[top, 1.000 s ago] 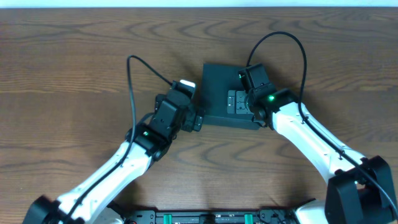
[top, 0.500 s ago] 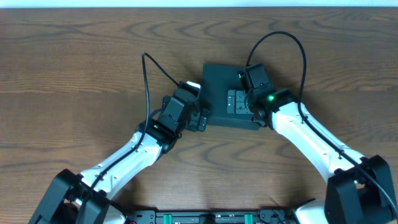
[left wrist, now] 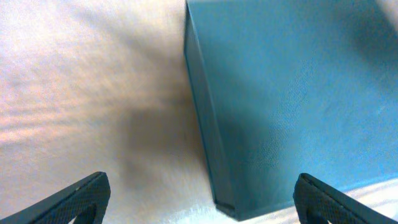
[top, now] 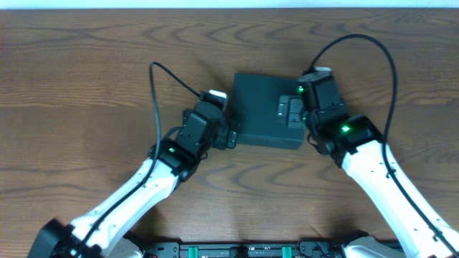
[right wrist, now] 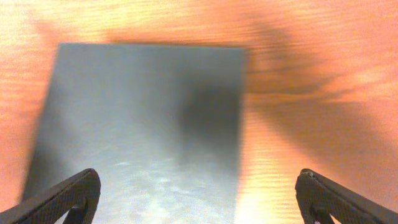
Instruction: Pack container
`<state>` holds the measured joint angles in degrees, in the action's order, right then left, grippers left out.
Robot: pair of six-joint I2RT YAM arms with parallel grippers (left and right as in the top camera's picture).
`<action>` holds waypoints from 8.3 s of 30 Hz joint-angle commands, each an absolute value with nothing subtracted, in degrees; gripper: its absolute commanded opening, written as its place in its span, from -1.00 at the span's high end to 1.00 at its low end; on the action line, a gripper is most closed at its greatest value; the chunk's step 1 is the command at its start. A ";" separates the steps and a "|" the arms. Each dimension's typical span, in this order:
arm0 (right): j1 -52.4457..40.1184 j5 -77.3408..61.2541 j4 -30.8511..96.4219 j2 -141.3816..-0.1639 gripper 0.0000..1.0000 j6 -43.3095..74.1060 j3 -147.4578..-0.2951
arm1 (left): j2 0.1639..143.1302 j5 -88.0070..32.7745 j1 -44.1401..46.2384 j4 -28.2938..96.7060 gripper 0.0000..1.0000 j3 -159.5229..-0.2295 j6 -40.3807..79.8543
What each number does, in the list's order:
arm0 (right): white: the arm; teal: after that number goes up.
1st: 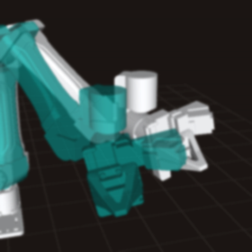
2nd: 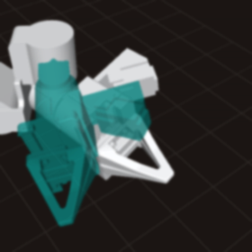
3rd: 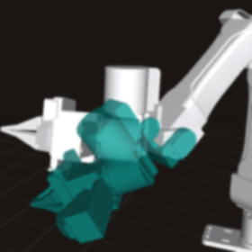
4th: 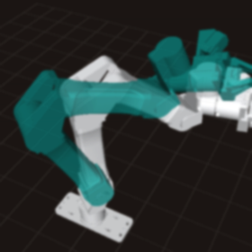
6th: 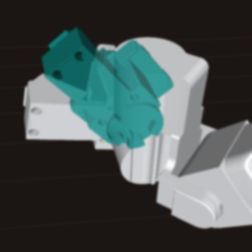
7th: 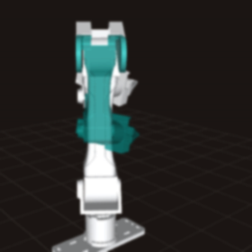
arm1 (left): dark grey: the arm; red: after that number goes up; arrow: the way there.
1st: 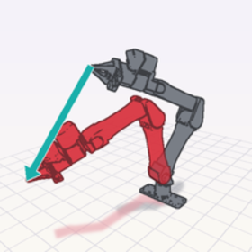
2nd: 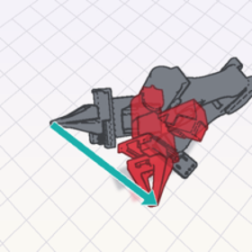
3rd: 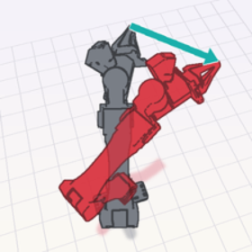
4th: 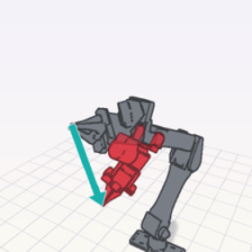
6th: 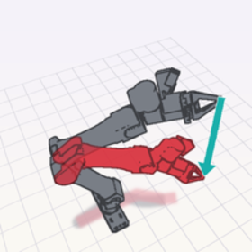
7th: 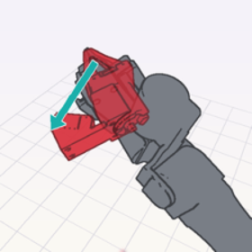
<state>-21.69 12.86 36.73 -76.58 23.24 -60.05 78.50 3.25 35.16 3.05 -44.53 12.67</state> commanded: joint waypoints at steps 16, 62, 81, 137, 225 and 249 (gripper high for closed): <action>-5.58 11.51 33.04 -94.13 -0.99 24.77 -60.16 | 88.79 -0.91 23.44 7.20 -0.90 -46.24 13.34; -22.20 -1.17 20.97 -102.41 -0.98 28.77 -60.16 | 87.94 -1.54 15.73 12.56 -0.91 -46.24 16.95; -24.58 -2.22 24.93 -102.41 -0.99 31.29 -60.16 | 87.94 -1.74 15.73 8.88 -0.90 -46.26 13.80; -21.17 9.69 32.08 -89.71 -0.98 25.17 -60.14 | 78.32 -2.15 15.77 20.73 -0.90 -39.38 13.34; -2.66 -1.98 61.93 -0.38 -0.99 -5.41 -20.45 | 28.10 2.98 25.54 66.22 -0.90 -48.16 10.31; -2.66 -1.98 61.93 -0.38 -0.98 -5.41 -20.45 | 9.47 -3.73 13.06 56.31 -0.91 -28.40 4.08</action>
